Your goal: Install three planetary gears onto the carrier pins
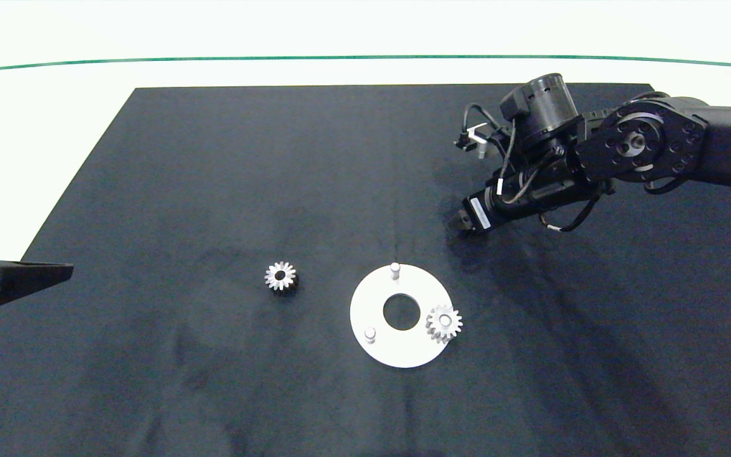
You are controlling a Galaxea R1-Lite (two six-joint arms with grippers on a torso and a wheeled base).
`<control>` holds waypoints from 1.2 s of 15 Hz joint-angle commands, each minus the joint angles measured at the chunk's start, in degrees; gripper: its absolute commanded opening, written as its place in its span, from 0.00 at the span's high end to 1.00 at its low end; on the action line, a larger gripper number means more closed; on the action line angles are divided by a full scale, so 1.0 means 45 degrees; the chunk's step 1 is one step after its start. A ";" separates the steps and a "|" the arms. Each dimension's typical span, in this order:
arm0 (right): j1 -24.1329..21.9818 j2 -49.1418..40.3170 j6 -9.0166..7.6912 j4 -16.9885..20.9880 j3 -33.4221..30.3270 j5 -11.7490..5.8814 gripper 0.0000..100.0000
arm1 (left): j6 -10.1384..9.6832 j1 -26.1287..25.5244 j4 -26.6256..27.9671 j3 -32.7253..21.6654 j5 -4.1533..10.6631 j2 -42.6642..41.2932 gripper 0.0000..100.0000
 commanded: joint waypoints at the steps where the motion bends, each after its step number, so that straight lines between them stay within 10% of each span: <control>1: 0.0024 0.0001 -0.0015 0.0065 0.0091 -0.0018 0.24 | 0.0012 0.0000 0.0038 -0.0002 0.0013 0.0005 0.00; 18: 0.0161 -0.0077 0.0142 -0.0228 0.0638 0.0431 0.58 | 0.0012 0.0000 0.0038 -0.0002 0.0013 0.0005 0.00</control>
